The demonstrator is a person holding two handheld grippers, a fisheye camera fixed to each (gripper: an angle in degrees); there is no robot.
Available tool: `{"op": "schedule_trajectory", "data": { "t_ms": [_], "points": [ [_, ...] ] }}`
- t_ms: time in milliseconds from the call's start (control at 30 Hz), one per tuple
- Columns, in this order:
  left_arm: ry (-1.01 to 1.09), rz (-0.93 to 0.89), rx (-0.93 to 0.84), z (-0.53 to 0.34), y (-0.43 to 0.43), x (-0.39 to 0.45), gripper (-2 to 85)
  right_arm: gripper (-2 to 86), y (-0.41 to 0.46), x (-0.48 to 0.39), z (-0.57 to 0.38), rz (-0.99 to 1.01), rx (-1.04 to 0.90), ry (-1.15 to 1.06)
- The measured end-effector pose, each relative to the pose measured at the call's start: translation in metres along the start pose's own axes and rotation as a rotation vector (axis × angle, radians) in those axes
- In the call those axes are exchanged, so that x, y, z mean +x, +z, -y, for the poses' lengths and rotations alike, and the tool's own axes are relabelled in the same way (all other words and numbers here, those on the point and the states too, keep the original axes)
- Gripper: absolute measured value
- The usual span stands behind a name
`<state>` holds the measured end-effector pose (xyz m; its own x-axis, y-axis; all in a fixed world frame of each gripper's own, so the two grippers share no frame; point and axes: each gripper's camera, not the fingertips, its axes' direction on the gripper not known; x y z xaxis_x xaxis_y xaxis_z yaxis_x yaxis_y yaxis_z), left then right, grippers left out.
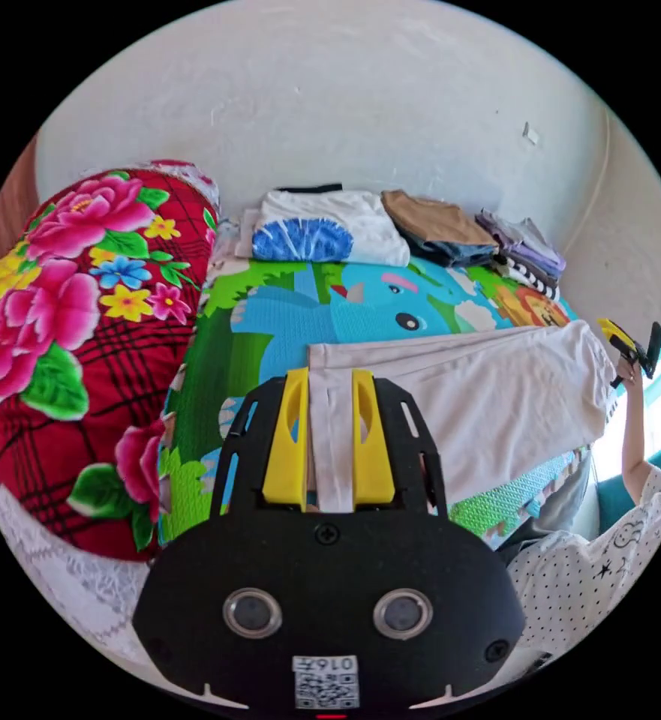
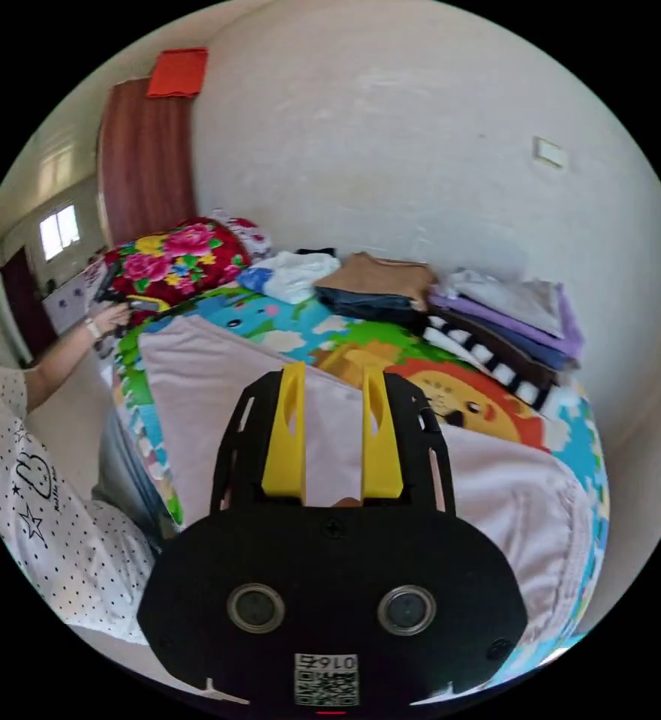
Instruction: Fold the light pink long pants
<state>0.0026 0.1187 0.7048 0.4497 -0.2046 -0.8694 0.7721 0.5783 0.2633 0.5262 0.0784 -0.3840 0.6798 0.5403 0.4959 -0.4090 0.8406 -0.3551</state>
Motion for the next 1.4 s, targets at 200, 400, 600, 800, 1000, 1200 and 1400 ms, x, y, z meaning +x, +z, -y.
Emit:
{"op": "schedule_trajectory", "data": {
  "t_ms": [200, 400, 600, 800, 1000, 1200, 1400],
  "points": [
    [0.001, -0.013, -0.138, 0.009, 0.054, -0.004, 5.6, 12.9, 0.165, -0.14, 0.105, 0.128, -0.256, -0.337],
    [0.054, -0.072, -0.056, -0.014, 0.031, 0.0, -0.2, 8.9, 0.235, -0.222, 0.155, 0.081, -0.372, -0.495],
    [0.102, -0.15, -0.025, -0.016, 0.01, -0.002, -0.8, 0.7, 0.233, -0.258, 0.195, 0.15, -0.33, -0.489],
    [0.115, -0.06, -0.054, 0.018, -0.004, -0.002, -0.3, 0.8, 0.23, -0.289, 0.25, 0.143, -0.327, -0.453],
    [-0.02, 0.039, -0.243, 0.031, 0.062, -0.02, 4.9, 4.2, 0.288, -0.323, 0.272, 0.014, -0.426, -0.39],
    [-0.206, -0.108, -0.08, -0.007, 0.046, -0.066, 10.7, 8.2, 0.26, -0.33, 0.301, 0.018, -0.31, -0.26],
    [-0.334, -0.139, 0.035, -0.067, -0.002, -0.106, 7.5, 7.4, 0.235, -0.37, 0.317, 0.11, -0.226, -0.291]
  ]
}}
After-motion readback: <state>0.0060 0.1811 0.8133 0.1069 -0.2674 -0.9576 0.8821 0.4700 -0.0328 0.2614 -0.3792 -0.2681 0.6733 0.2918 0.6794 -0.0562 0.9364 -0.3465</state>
